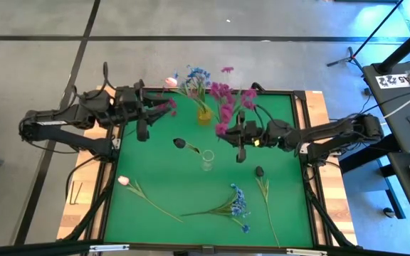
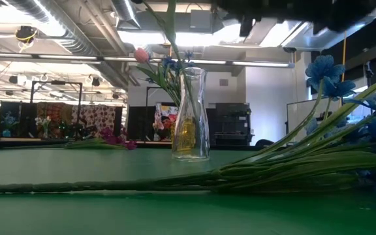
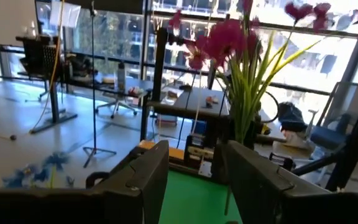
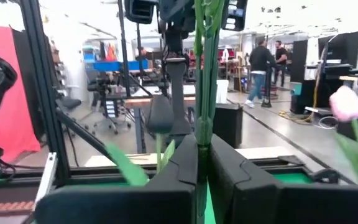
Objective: Sort flowers into vase by color
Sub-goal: Put the bottom purple flowers into the transparent vase
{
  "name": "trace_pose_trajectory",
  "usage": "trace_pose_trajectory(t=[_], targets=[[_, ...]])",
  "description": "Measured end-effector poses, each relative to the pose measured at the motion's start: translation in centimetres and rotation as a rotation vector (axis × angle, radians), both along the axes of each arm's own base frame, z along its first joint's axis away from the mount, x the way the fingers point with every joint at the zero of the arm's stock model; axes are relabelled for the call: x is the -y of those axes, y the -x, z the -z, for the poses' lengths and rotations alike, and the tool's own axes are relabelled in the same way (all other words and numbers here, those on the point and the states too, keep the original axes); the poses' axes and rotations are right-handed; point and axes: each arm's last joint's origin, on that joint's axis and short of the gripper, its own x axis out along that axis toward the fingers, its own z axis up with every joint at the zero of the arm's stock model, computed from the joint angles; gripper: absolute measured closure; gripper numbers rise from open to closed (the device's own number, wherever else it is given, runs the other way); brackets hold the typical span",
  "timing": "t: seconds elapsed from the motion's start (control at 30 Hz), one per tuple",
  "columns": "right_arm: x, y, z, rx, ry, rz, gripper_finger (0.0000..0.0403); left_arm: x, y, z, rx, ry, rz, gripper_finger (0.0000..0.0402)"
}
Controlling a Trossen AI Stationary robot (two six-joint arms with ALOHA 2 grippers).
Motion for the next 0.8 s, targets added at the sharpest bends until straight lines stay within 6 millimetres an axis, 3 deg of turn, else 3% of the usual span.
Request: trace_pose_trajectory(t=[0.23,0.4,0.8], targets=[[-0.1,-1.1,3.4,0.008,-0.067,-0.023,0.0381,0.0,-0.7,0.5,-0.039,-0.002,-0.014,0.0246],[-0.1,-2.4,5.8,-0.024,-0.09,-0.034,0.038,-0.4,-0.4,1.8,-0.177,-0.01,-0.132,0.0246],[-0.7,-3.7,9.5,-0.09,-0.137,-0.062,0.0384,-0.5,-0.2,2.6,-0.256,0.003,-0.187,0.0246]])
